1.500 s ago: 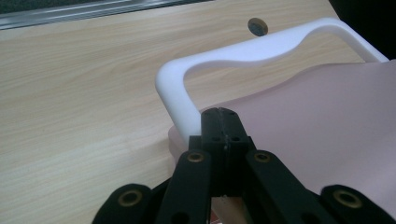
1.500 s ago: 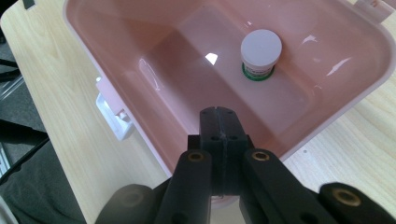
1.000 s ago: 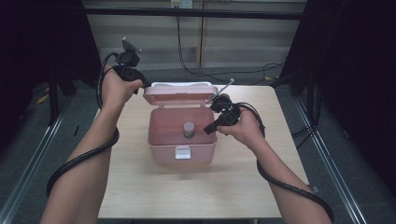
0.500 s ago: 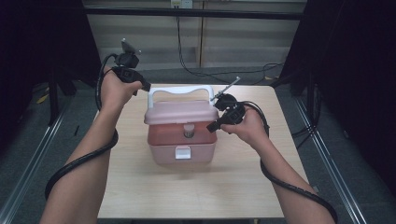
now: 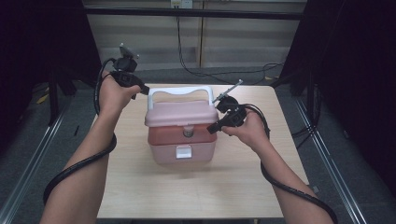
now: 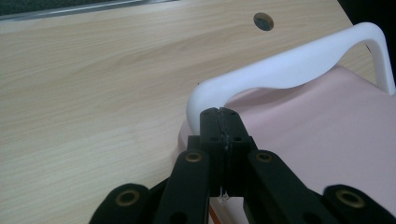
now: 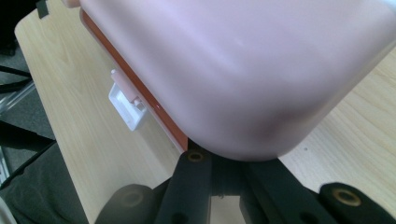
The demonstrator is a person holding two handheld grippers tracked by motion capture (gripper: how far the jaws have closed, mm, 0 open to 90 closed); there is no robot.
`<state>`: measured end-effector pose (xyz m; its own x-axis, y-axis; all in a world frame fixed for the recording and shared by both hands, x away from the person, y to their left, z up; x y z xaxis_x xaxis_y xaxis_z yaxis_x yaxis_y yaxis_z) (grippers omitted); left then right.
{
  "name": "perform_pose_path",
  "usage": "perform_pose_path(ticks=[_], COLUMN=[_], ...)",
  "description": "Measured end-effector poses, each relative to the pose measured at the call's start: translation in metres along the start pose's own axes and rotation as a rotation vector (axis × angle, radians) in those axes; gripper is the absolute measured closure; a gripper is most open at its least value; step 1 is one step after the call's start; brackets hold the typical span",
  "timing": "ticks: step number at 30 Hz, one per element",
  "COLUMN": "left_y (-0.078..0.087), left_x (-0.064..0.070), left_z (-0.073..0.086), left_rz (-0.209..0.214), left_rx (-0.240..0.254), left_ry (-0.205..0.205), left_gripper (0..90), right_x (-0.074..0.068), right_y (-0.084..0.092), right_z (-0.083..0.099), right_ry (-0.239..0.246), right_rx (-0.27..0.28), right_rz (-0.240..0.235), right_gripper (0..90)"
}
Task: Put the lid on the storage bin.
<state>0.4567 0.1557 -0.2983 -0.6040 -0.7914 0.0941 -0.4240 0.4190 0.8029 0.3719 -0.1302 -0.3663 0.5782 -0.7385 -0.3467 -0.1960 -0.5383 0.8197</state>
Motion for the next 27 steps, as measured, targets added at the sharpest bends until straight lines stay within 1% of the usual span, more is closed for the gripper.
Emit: perform_pose_path(ticks=[3, 7, 10, 13, 14, 17, 20, 22, 23, 27], left_y=[-0.001, -0.003, -0.004, -0.005, -0.005, -0.006, -0.005, -0.005, -0.004, -0.005], left_x=[-0.003, -0.006, -0.009, -0.013, -0.014, -0.018, -0.022, -0.024, -0.026, -0.030], left_z=[0.004, 0.010, 0.014, 0.018, 0.020, 0.024, 0.028, 0.030, 0.032, 0.037], left_rz=[-0.001, -0.008, -0.021, -0.029, -0.028, -0.053, -0.061, -0.078, -0.083, -0.101], left_rx=[-0.003, 0.003, 0.012, 0.021, 0.020, 0.029, 0.027, 0.037, 0.036, 0.048], left_ry=[0.004, 0.012, 0.020, 0.041, 0.040, 0.036, 0.035, 0.035, 0.029, 0.039], left_gripper=[86.2, 81.6, 74.9, 69.5, 68.8, 62.1, 57.6, 52.4, 51.1, 44.3], right_x=[0.001, 0.002, 0.003, 0.004, 0.004, 0.004, 0.005, 0.005, 0.005, 0.004], right_y=[-0.002, -0.004, -0.005, -0.006, -0.006, -0.006, -0.006, -0.006, -0.005, -0.006], right_z=[0.002, 0.005, 0.007, 0.008, 0.009, 0.010, 0.012, 0.013, 0.014, 0.015], right_ry=[-0.003, -0.004, -0.005, -0.005, -0.009, -0.006, -0.011, -0.009, -0.010, -0.006], right_rx=[-0.004, -0.006, -0.011, -0.009, -0.008, -0.010, -0.007, -0.005, -0.006, -0.006], right_rz=[0.001, 0.002, 0.001, -0.002, 0.000, -0.002, -0.005, -0.004, -0.007, -0.007], right_gripper=[90.0, 90.0, 90.0, 90.0, 90.0, 90.0, 90.0, 90.0, 90.0, 90.0])
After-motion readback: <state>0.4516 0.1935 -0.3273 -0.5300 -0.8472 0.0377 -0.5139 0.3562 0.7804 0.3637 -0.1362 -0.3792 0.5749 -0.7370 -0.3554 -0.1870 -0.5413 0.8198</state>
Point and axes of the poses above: each handheld gripper's, and its own axes: y roughly backward along the jaws, z roughly out of its underside, x roughly to its right, the point moved 3 cm from there along -y, roughly forward along the jaws, and after that the axes turned 13 degrees about -y, right-handed, at the moved point
